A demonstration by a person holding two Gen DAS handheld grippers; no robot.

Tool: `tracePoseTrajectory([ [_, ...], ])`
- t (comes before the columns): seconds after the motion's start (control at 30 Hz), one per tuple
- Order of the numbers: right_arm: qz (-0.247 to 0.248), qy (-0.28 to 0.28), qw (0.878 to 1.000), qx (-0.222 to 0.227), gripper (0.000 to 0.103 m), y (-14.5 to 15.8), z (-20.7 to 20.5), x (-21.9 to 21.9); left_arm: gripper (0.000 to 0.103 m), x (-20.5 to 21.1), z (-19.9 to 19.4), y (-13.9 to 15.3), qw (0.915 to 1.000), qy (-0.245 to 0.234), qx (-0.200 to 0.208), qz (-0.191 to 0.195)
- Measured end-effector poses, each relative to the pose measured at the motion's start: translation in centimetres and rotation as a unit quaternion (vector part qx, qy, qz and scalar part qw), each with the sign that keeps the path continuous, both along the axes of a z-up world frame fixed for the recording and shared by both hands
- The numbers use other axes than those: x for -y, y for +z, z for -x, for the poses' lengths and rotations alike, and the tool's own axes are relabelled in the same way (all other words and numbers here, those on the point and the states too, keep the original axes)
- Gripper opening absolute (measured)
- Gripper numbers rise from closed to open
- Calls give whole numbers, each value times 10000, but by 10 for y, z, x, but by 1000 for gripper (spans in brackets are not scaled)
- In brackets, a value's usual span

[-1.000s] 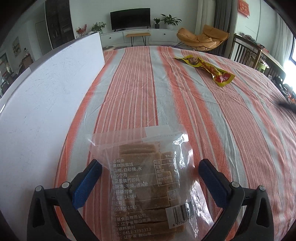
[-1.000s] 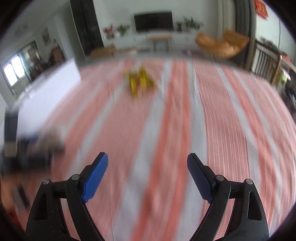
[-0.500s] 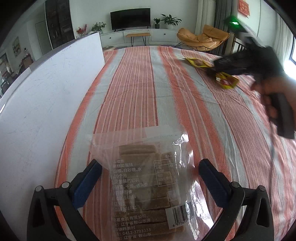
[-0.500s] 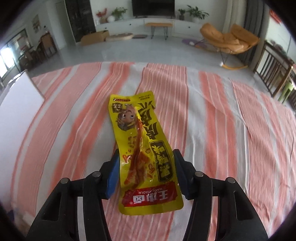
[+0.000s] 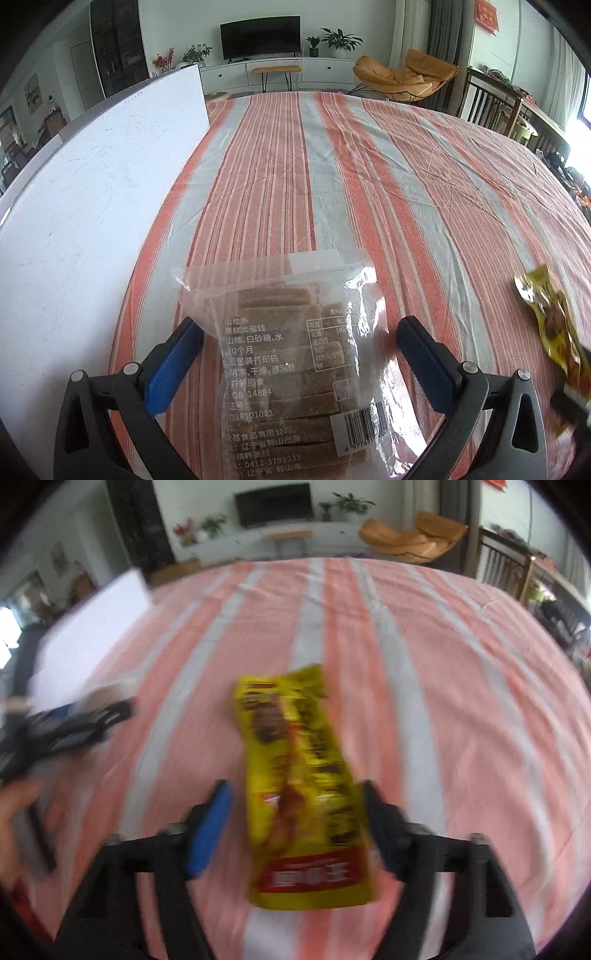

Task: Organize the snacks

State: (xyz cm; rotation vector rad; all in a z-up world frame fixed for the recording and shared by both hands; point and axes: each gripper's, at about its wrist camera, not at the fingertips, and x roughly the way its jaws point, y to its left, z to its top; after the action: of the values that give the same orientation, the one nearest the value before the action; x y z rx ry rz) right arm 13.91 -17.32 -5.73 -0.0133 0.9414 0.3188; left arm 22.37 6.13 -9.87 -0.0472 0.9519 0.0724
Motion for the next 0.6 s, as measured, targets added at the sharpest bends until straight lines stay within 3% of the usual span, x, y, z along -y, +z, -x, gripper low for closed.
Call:
tracePoseTrajectory([
  [0.1,304,214,9989,301,82,-6,13,-6,103,0,0,0,10000,0,0,-3],
  [0.27,594,316,9973,291,89,-8,2,-15,103,0,0,0,10000,1,3,0],
  [0.6,594,344,9972,286,90,-9,-2,-13,103,0,0,0,10000,1,3,0],
])
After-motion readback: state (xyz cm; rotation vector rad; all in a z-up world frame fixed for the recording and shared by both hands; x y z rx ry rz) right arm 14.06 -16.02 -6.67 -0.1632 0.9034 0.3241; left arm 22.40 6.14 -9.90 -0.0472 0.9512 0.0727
